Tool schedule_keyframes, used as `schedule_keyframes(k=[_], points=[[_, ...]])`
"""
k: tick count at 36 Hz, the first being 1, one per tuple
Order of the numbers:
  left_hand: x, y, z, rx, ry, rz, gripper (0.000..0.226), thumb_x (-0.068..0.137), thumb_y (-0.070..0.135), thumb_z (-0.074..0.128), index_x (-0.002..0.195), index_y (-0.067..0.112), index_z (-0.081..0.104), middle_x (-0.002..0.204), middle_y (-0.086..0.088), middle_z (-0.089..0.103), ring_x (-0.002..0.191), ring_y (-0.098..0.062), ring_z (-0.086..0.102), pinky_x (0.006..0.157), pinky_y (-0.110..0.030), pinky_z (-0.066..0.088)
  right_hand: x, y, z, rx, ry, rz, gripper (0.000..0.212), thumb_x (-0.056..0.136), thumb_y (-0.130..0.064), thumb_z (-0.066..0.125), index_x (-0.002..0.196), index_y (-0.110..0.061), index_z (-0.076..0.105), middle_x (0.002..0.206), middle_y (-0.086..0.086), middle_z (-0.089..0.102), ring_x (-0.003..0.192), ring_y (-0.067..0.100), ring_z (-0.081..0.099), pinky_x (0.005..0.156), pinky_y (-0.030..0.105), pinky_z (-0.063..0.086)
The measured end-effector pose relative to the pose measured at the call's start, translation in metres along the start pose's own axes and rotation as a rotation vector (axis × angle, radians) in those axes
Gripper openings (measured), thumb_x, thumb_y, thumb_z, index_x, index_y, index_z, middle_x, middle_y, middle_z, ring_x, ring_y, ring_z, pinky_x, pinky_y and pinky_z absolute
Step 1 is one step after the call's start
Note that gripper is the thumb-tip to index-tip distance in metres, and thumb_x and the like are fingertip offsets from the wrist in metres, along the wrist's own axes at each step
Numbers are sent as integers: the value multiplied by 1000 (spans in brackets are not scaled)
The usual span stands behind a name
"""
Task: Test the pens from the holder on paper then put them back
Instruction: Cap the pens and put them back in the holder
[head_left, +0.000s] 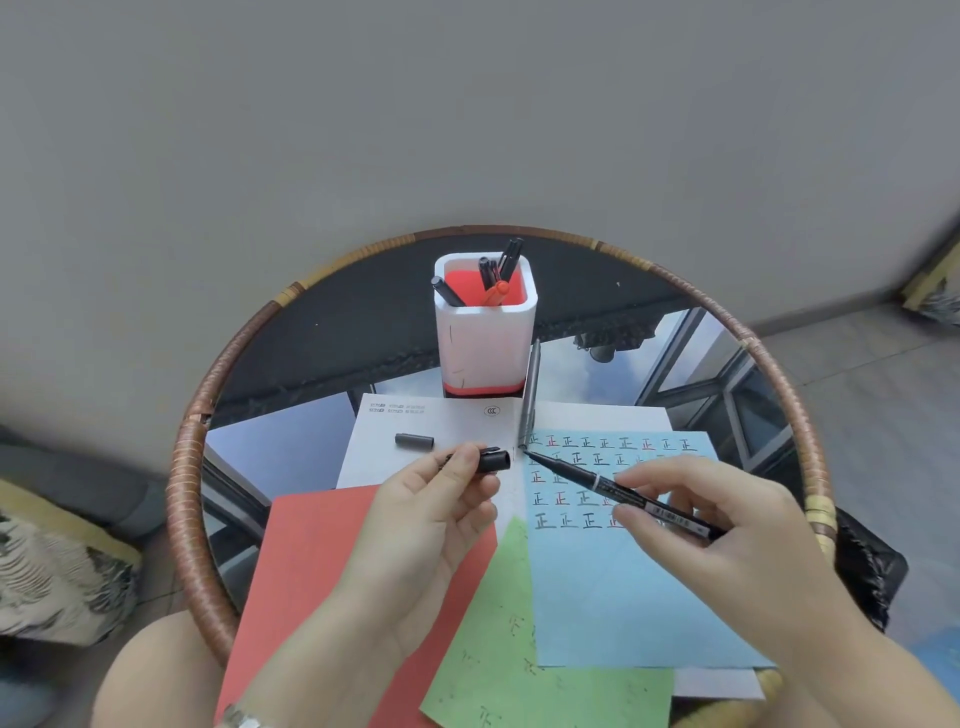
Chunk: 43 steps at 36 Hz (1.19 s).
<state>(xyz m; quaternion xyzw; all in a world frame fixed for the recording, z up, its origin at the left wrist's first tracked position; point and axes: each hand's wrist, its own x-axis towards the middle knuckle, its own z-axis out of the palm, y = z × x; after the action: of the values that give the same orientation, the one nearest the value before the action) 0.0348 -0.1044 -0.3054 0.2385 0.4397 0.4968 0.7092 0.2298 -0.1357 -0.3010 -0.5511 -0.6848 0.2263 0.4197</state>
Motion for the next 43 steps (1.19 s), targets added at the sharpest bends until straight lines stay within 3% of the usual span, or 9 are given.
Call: schedule_keyframes(k=[4, 8, 12, 19, 25, 30, 36, 40, 43], points=[[-2, 1, 1, -9, 10, 10, 23, 73, 17, 60, 91, 3, 64, 69, 0, 63, 55, -5, 57, 48, -15, 50, -1, 0, 0, 19, -11, -1, 23, 64, -46, 62, 86, -41, 64, 80, -18, 66, 61, 11, 56, 50, 12, 42], [-4, 1, 3, 34, 8, 19, 21, 72, 18, 61, 86, 4, 65, 68, 0, 64, 54, -5, 57, 49, -15, 50, -1, -1, -1, 12, -16, -12, 23, 64, -33, 69, 86, -40, 64, 79, -22, 66, 62, 8, 57, 50, 9, 41], [-6, -1, 7, 203, -8, 47, 20, 67, 20, 65, 82, 7, 68, 65, 2, 63, 53, -4, 58, 55, -16, 51, -1, -2, -1, 6, -39, -62, 18, 66, -42, 62, 83, -37, 65, 80, -21, 66, 61, 1, 56, 50, 6, 38], [-8, 1, 10, 333, -43, 107, 7, 78, 14, 64, 78, 9, 69, 55, 4, 61, 50, -5, 56, 53, -17, 50, -2, -1, -4, -7, -30, -165, 17, 72, -40, 63, 87, -34, 65, 82, -17, 67, 66, 7, 62, 51, 24, 47], [-12, 2, 13, 421, -164, 36, 12, 82, 11, 62, 83, 2, 69, 65, -1, 66, 51, -8, 60, 52, -18, 49, 3, 2, -5, -152, -57, -339, 15, 85, -39, 57, 90, -27, 65, 75, -20, 60, 52, -5, 40, 47, 13, 40], [-17, 6, 17, 396, -214, 122, 10, 80, 0, 60, 76, 2, 69, 59, -5, 66, 51, -12, 63, 50, -20, 50, 3, 2, -2, -186, -49, -414, 15, 81, -27, 61, 85, -16, 71, 68, -7, 69, 58, -1, 56, 54, 8, 41], [-23, 13, 18, 484, -314, 465, 11, 74, 1, 72, 69, 11, 73, 57, -3, 65, 51, -13, 64, 54, -18, 50, 2, -17, -7, 97, -20, -247, 22, 68, -38, 69, 79, -19, 74, 64, -30, 63, 57, -10, 60, 55, 2, 41], [-24, 16, 13, 564, -426, 671, 12, 70, 15, 65, 80, 16, 72, 69, -5, 61, 58, -12, 67, 60, -16, 51, 3, -24, -8, 636, -153, 110, 35, 36, -44, 84, 64, -24, 76, 47, -4, 65, 39, 1, 55, 42, 6, 39], [-24, 21, 20, 497, -346, 616, 12, 65, 12, 73, 73, 22, 74, 65, 2, 67, 56, -14, 66, 59, -18, 52, 8, -31, -8, 710, -176, 263, 38, 31, -33, 89, 63, -16, 77, 43, 8, 62, 33, 4, 46, 37, 7, 31]])
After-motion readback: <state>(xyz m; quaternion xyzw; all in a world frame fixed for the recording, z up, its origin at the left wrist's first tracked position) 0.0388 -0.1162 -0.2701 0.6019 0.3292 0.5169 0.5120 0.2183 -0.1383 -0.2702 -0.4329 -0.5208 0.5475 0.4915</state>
